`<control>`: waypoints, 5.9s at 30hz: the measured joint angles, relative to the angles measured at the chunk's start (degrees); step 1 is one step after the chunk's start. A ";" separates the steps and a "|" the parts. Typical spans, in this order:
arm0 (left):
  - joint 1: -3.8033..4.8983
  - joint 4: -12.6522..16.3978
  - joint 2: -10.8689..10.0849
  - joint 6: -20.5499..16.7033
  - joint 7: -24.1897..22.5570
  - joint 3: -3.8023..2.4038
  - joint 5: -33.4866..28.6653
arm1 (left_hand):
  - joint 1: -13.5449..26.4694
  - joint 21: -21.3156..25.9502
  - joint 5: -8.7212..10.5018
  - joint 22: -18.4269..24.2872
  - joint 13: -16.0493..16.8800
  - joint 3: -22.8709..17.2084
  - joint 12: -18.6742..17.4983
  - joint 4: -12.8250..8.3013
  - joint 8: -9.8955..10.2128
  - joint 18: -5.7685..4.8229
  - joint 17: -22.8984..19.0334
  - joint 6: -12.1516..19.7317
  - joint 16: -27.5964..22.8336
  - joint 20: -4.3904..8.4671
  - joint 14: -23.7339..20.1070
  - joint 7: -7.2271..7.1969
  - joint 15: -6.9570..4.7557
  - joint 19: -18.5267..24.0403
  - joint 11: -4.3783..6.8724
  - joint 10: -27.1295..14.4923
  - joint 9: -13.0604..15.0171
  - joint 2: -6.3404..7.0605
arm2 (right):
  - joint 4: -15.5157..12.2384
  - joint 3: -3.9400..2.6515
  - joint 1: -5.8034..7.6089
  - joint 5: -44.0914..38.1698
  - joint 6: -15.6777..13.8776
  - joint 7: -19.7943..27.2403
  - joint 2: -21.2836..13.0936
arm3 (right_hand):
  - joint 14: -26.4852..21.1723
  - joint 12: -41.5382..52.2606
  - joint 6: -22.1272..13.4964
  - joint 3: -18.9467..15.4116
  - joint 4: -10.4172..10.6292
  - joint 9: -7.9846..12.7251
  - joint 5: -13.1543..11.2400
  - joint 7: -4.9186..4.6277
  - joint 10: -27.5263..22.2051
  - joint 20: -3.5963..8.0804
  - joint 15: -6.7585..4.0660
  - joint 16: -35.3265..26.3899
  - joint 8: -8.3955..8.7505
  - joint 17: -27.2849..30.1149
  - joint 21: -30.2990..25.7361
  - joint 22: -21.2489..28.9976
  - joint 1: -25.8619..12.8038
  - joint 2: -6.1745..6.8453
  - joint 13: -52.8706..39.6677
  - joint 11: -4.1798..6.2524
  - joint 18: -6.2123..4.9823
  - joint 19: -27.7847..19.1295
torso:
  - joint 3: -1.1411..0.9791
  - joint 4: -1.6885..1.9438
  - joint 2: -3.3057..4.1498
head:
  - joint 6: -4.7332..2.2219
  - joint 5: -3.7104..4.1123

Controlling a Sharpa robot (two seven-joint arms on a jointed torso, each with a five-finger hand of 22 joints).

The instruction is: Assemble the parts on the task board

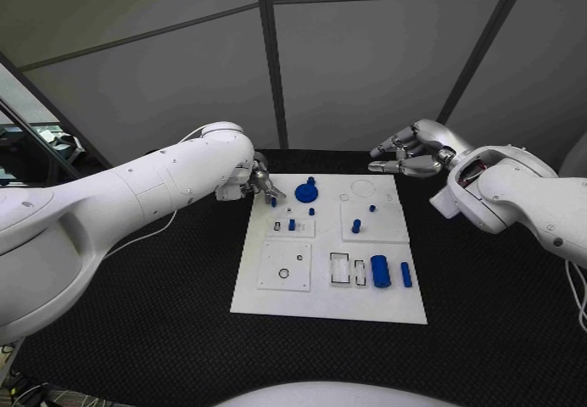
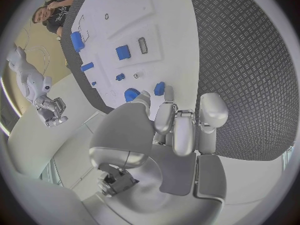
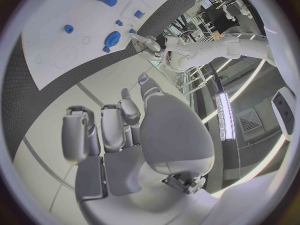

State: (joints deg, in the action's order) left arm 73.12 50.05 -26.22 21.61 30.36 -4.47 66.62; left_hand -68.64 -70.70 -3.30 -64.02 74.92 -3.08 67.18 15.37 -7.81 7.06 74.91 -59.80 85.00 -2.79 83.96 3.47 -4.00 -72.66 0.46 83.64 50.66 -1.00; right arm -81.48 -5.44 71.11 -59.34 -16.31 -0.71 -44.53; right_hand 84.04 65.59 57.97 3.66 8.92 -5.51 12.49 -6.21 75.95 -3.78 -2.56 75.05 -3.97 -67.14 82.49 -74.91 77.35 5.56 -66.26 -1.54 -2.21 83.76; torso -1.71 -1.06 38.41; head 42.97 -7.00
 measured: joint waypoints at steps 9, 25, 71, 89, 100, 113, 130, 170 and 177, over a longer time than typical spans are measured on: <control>-0.06 0.32 -0.13 0.01 -0.49 0.00 -0.13 | -3.95 0.00 -0.45 -0.23 0.13 -1.36 -0.03 -3.12 -0.96 0.00 0.00 -0.73 0.00 0.02 0.00 -0.33 0.00 -0.02 0.02 -0.40 0.32 -2.43 | 0.03 0.00 0.00 0.00 0.02 0.00 0.00 | 0.00 0.00 0.00 0.00 0.00 0.01 0.00 0.00 0.00 0.00 0.00 0.00 0.00 0.00 0.00 0.00 0.00 0.00 -0.01 0.00 0.00 0.00 | -0.02 0.02 -0.06 | 0.10 0.04; -0.07 1.12 -0.90 -0.30 -1.32 0.00 -0.75 | -8.59 0.22 -12.61 -0.89 -0.02 -5.08 -0.41 -9.65 -3.37 0.00 0.00 0.37 0.21 0.22 0.16 -0.46 0.07 -0.22 0.42 -0.40 3.94 -3.98 | 0.21 0.00 0.00 0.00 0.07 0.02 -0.01 | 0.00 0.00 0.00 0.00 0.00 0.02 0.00 0.00 0.00 0.00 0.00 0.00 0.00 0.00 0.00 0.00 -0.24 -0.24 -0.01 0.00 0.00 0.00 | 0.00 0.03 -0.06 | 0.22 0.10; -5.67 28.04 -15.82 -15.36 0.91 0.29 -3.95 | -4.78 -1.88 -14.85 -4.41 0.02 -6.20 1.34 -10.42 -5.84 -0.01 0.00 0.63 1.54 0.94 0.00 -0.61 -0.42 -2.58 0.42 -0.40 7.82 -4.57 | 0.72 0.01 0.00 0.01 0.38 0.07 -0.17 | 0.00 0.00 0.00 0.00 0.00 -0.01 0.00 0.00 0.00 0.00 0.00 0.00 0.00 -0.01 0.00 0.01 -0.23 -0.23 -0.02 0.00 0.00 0.00 | -0.05 0.59 -0.47 | 0.86 -0.18; -6.04 28.35 -15.65 -14.05 1.04 0.13 -1.72 | -4.39 -1.87 -15.75 -4.40 0.03 -6.44 1.34 -10.67 -6.27 0.00 0.00 0.42 1.53 0.93 0.00 -0.82 -0.41 -2.58 0.54 -0.28 8.41 -4.19 | 0.68 0.01 -0.01 0.01 0.48 0.08 -0.22 | 0.00 0.00 0.00 0.00 0.00 0.00 0.00 0.00 0.00 0.00 0.00 0.00 0.00 -0.01 0.00 0.01 -0.23 -0.23 -0.03 0.00 0.00 0.00 | 0.01 0.57 -0.46 | 1.21 -0.12; -6.04 28.41 -15.63 -11.98 1.08 0.08 -1.18 | -3.25 -1.87 -17.09 -4.19 0.01 -6.97 1.32 -11.20 -6.88 -0.01 0.00 0.41 1.54 0.93 0.00 -0.83 -0.40 -2.57 0.76 -0.06 9.21 -3.50 | 0.71 0.01 -0.01 0.01 0.51 0.11 -0.24 | 0.00 0.00 0.00 0.00 0.00 0.00 0.00 0.00 0.00 0.00 0.00 0.00 0.00 -0.01 0.00 0.01 -0.23 -0.23 -0.03 0.00 0.00 0.00 | -0.01 0.57 -0.48 | 1.37 -0.12; -5.97 28.00 -15.32 -11.21 1.03 0.01 -0.97 | -2.43 -1.87 -17.71 -4.19 0.01 -8.01 1.32 -11.91 -6.89 -0.01 0.00 0.41 1.53 0.93 0.00 -0.82 -0.39 -2.57 0.98 0.16 9.57 -3.15 | 0.77 0.01 -0.01 0.01 0.53 0.13 -0.22 | 0.00 0.00 0.00 0.00 0.00 0.01 0.00 0.00 0.00 0.00 0.00 0.00 0.00 -0.01 0.00 0.01 -0.23 -0.23 -0.03 0.00 0.00 0.00 | -0.01 0.57 -0.48 | 1.36 -0.07; -5.65 24.62 -12.68 -7.80 0.81 -0.14 -1.30 | -2.21 -1.87 -17.92 -4.20 -0.02 -8.03 1.27 -11.93 -7.56 0.00 0.00 0.53 1.77 0.93 0.09 -0.94 -0.29 -2.57 1.08 0.28 9.79 -3.37 | 0.88 0.01 -0.02 0.01 0.58 0.15 -0.08 | 0.00 0.00 0.00 0.00 0.00 -0.03 0.00 0.00 0.00 0.00 0.00 0.00 0.00 -0.01 0.00 0.01 -0.23 -0.23 -0.03 0.00 0.00 0.00 | -0.02 0.52 -0.45 | 1.68 -0.04; -5.51 22.25 -11.79 -6.06 -0.01 -0.67 -2.45 | -0.24 -1.11 -16.34 -3.92 0.13 -9.13 -1.08 -11.13 -5.47 -0.01 0.00 3.01 1.77 0.72 -0.13 -0.29 -0.31 -2.36 0.70 -0.11 9.02 -5.34 | 1.10 0.02 -0.03 0.01 0.81 0.18 -0.01 | 0.00 0.00 0.00 0.00 0.00 -0.03 0.00 0.00 0.00 0.00 0.00 0.00 0.00 -0.01 0.00 0.01 -0.23 -0.23 -0.03 0.00 0.00 0.00 | 0.01 0.59 -0.45 | 1.81 0.18; -5.51 22.00 -11.62 -5.75 -0.01 -0.77 -2.54 | -0.01 -1.11 -16.33 -3.72 0.13 -9.60 -1.55 -11.29 -4.83 0.00 0.00 3.22 1.77 0.51 -0.13 -0.10 -0.31 -2.14 0.61 -0.20 8.44 -5.57 | 1.07 0.02 -0.03 0.01 0.88 0.17 -0.01 | 0.00 0.00 0.00 0.00 0.00 -0.06 0.00 0.00 0.00 0.00 0.00 0.00 0.00 -0.01 0.00 0.01 -0.23 -0.23 -0.03 0.00 0.00 0.00 | -0.01 0.59 -0.45 | 1.87 0.18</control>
State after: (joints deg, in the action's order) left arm 67.61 72.05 -37.85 15.85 30.35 -5.24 64.08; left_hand -68.65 -71.81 -19.63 -67.74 75.05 -12.68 65.63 4.09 -12.64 7.05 74.91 -56.58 86.76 -2.28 83.83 3.37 -4.31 -74.81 1.07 83.44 59.10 -6.57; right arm -80.41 -5.42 71.08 -59.33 -15.43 -0.54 -44.54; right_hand 84.04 65.59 57.97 3.66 8.92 -5.57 12.49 -6.21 75.94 -3.78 -2.56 75.05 -3.97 -67.15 82.49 -74.90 77.12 5.32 -66.29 -1.54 -2.21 83.76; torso -1.72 -0.47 37.96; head 44.85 -6.82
